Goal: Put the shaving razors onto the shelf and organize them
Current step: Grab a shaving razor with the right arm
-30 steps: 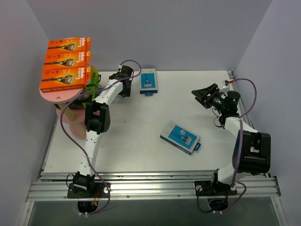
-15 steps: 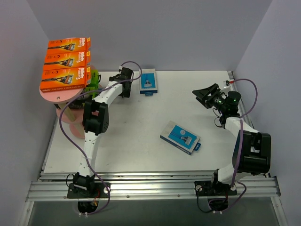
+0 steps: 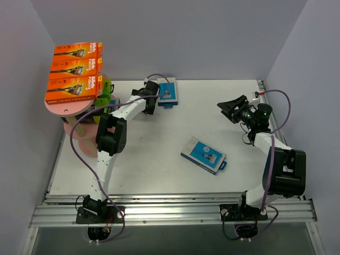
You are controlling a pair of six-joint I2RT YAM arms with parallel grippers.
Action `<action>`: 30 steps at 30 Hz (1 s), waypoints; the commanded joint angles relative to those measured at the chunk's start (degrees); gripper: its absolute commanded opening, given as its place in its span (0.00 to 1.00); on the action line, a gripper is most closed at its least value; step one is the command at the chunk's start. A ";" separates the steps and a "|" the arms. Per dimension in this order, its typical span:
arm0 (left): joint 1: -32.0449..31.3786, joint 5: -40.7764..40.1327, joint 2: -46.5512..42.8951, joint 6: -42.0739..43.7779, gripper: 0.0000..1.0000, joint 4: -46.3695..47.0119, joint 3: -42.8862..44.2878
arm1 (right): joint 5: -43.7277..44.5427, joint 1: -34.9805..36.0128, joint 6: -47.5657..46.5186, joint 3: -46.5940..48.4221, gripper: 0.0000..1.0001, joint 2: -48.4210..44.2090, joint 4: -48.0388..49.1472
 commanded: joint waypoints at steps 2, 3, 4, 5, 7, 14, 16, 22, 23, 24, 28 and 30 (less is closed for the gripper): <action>-3.20 1.86 -5.13 -0.43 0.95 1.38 -5.06 | -0.77 -0.52 -0.71 -0.05 0.62 0.66 2.37; -3.82 1.86 -6.01 -0.61 0.95 1.83 -6.29 | -0.68 -0.52 -0.89 0.04 0.62 0.84 2.10; -4.35 1.94 -8.10 -0.87 0.95 2.18 -8.47 | -0.59 -0.44 -1.15 0.04 0.62 1.10 1.75; -4.97 2.29 -9.34 -1.31 0.95 3.05 -9.71 | -0.59 -0.35 -1.15 0.12 0.62 1.54 1.75; -6.72 3.78 -12.76 -2.19 0.95 3.50 -12.70 | -0.41 0.00 -1.42 0.21 0.62 2.07 1.57; -12.43 6.25 -26.72 -1.67 0.94 2.80 -20.43 | 3.79 6.14 -9.04 5.29 0.62 6.37 -9.11; -13.05 5.90 -30.61 -1.49 0.94 2.71 -22.46 | 3.89 7.64 -8.72 5.74 0.62 7.78 -8.02; -14.02 9.68 -46.86 -1.23 0.94 0.51 -29.75 | 8.20 14.41 -3.88 7.68 0.62 13.23 -3.26; -13.85 9.68 -49.15 -0.79 0.94 0.34 -30.90 | 9.77 15.55 -3.88 9.51 0.62 14.80 -3.43; -13.85 9.51 -53.61 -0.53 0.94 0.34 -32.21 | 10.65 16.69 -3.88 10.57 0.62 15.51 -4.48; -12.88 8.54 -64.27 -0.17 0.94 1.47 -39.32 | 15.05 23.19 -2.22 16.20 0.62 19.47 -5.72; -11.84 8.19 -70.31 -0.52 0.94 2.79 -41.88 | 17.41 24.78 -0.63 18.65 0.62 22.10 -4.85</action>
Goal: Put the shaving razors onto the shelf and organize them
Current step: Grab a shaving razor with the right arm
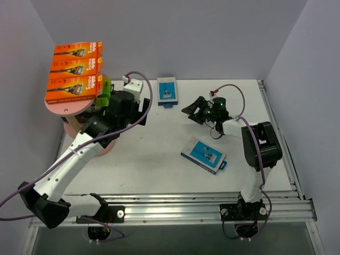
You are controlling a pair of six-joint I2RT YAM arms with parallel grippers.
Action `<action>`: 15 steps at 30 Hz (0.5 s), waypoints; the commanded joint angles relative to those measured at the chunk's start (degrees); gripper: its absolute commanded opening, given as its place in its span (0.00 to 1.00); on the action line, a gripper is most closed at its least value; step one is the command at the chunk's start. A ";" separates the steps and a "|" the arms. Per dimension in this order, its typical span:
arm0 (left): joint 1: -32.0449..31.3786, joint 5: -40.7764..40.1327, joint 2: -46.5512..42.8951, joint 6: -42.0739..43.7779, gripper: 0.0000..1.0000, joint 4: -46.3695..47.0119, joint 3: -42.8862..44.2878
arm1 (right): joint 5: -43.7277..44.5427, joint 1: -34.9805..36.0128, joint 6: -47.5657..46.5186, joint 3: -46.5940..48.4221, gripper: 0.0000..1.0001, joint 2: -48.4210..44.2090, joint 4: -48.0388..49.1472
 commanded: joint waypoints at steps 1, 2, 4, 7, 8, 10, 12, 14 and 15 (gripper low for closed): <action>1.64 -0.82 -7.83 0.37 0.94 1.70 -4.93 | 5.75 3.52 3.35 5.20 0.62 2.57 2.43; 1.81 -1.00 -9.59 0.20 0.94 2.84 -7.64 | 6.63 4.83 5.45 5.82 0.61 4.32 2.87; 2.78 0.14 -13.99 0.29 0.94 4.68 -10.29 | 9.01 5.81 7.30 7.75 0.61 6.08 3.93; 4.09 1.46 -18.30 -0.24 0.94 6.97 -15.21 | 12.08 8.09 9.33 11.08 0.61 9.43 3.93; 4.36 1.98 -19.09 -0.24 0.94 7.41 -17.23 | 12.70 8.88 10.29 11.97 0.60 11.00 4.02; 4.71 2.69 -20.50 -0.24 0.94 8.12 -18.38 | 14.45 9.68 11.35 14.59 0.60 12.76 3.50; 4.63 3.05 -20.94 -0.24 0.94 8.74 -19.44 | 15.43 10.29 12.49 16.19 0.59 15.31 3.14; 4.89 2.87 -21.56 -1.03 0.94 9.52 -20.75 | 17.35 10.56 13.02 18.29 0.59 17.24 2.70; 5.15 3.39 -22.17 -1.03 0.94 10.05 -21.63 | 17.89 10.65 13.20 19.00 0.59 18.04 2.18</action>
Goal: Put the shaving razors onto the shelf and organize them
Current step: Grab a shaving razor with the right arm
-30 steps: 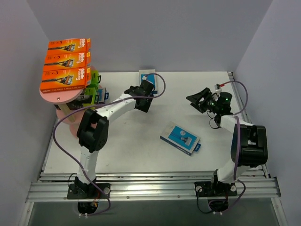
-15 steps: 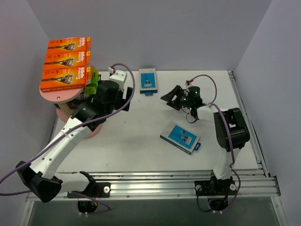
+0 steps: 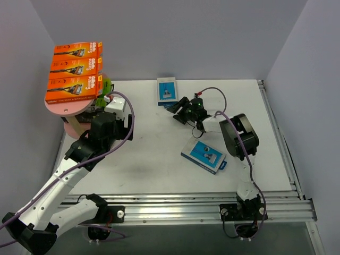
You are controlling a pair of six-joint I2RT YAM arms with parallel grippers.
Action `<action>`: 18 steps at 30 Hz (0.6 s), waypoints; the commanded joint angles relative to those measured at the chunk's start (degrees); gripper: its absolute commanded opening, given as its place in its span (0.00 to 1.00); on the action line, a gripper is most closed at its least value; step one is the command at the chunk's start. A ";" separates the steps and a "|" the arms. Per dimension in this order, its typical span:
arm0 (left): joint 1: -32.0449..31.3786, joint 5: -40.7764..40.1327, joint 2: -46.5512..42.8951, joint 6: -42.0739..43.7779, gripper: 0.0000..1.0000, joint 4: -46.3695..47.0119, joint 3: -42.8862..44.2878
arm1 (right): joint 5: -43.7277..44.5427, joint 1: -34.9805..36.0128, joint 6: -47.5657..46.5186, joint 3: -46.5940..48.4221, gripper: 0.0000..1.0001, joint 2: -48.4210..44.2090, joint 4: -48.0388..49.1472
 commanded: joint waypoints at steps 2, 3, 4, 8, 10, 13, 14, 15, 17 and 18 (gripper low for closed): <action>0.70 1.58 -2.26 -1.19 0.96 4.81 -1.64 | 5.68 0.44 3.02 5.57 0.58 3.21 0.58; 0.43 2.71 -2.70 -1.01 0.94 5.16 -1.73 | 6.03 0.44 3.37 6.10 0.58 3.91 0.67; 0.26 3.42 -2.79 -0.92 0.91 5.51 -1.91 | 6.29 0.44 4.16 6.62 0.58 5.31 0.75; -0.09 3.43 -3.49 -1.19 0.84 5.33 -1.91 | 8.66 0.44 5.74 9.52 0.57 8.22 0.93; -0.62 2.64 -3.93 -1.19 0.86 5.42 -2.17 | 9.28 0.53 6.62 10.49 0.57 9.80 1.02; -2.20 -0.34 -4.11 -1.19 0.97 4.81 -2.00 | 9.90 0.53 7.24 12.77 0.56 11.99 0.93; -2.64 -0.61 -4.20 -1.19 0.95 4.89 -2.00 | 10.07 0.61 7.50 13.48 0.54 12.53 0.84; -3.34 -1.14 -4.29 -1.19 0.95 4.81 -2.00 | 10.42 0.61 7.59 14.70 0.53 12.97 0.41; -4.05 -2.54 -4.29 -0.84 0.94 4.63 -1.82 | 10.77 0.88 7.85 15.50 0.52 14.02 0.05; -4.31 -3.07 -4.55 -0.84 0.94 4.63 -1.91 | 10.86 0.97 7.94 15.77 0.52 14.29 -0.12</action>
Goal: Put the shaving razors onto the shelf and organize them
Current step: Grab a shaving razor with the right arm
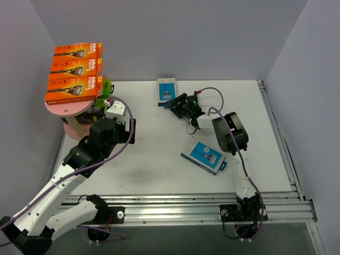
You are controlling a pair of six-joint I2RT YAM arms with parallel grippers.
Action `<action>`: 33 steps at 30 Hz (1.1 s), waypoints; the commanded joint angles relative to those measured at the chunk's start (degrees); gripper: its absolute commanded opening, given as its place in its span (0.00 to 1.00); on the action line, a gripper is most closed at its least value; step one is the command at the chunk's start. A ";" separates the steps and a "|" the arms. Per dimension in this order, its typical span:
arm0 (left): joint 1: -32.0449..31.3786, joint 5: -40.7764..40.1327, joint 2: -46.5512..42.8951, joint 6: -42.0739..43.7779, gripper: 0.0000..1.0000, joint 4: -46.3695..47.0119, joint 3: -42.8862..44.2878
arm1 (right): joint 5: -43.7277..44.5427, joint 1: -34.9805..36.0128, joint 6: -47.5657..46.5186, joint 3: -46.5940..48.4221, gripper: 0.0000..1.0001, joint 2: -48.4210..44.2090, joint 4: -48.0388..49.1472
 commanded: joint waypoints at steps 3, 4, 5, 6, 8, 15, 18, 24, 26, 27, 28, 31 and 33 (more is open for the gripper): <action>-1.56 -3.40 -1.45 0.17 0.94 2.31 0.47 | 4.07 0.51 0.73 2.22 0.48 2.42 -2.12; -2.00 -3.58 -1.45 0.26 0.94 2.31 0.47 | 4.25 0.51 0.91 2.22 0.45 2.69 -2.03; -2.18 -3.84 -1.45 0.35 0.94 2.31 0.47 | 4.25 0.51 1.08 2.22 0.43 2.86 -1.59; -2.35 -3.93 -1.36 0.35 0.94 2.14 0.47 | 4.33 0.51 1.43 2.13 0.42 3.04 -1.33; -2.62 -4.02 -1.27 0.43 0.94 2.23 0.47 | 4.34 0.60 1.70 2.05 0.38 3.39 -0.45; -3.15 -4.28 -1.19 0.61 0.94 2.14 0.47 | 3.90 0.68 2.75 2.57 0.28 4.80 0.96; -3.32 -4.28 -1.10 0.70 0.94 2.14 0.39 | 3.72 0.68 3.02 3.19 0.26 5.32 1.05; -3.32 -4.81 -1.10 0.96 0.94 2.40 0.30 | 3.37 0.77 3.46 4.24 0.15 5.68 1.23; -3.23 -5.25 -1.45 1.14 0.94 2.49 0.12 | 2.49 0.77 3.54 4.77 0.07 5.59 1.14; -3.15 -5.51 -1.54 1.22 0.94 2.66 -0.05 | 1.88 0.77 3.37 5.20 0.05 5.59 0.96; -3.06 -5.78 -1.71 1.49 0.94 2.84 -0.23 | 0.57 0.77 3.28 5.73 0.00 5.50 0.70; -2.71 -8.15 -2.33 1.58 0.94 3.10 -0.58 | -1.54 1.12 2.14 5.65 0.00 4.01 -0.70; -2.44 -8.68 -2.94 1.75 0.94 3.45 -0.84 | -2.60 1.47 1.18 4.60 0.00 1.74 -1.94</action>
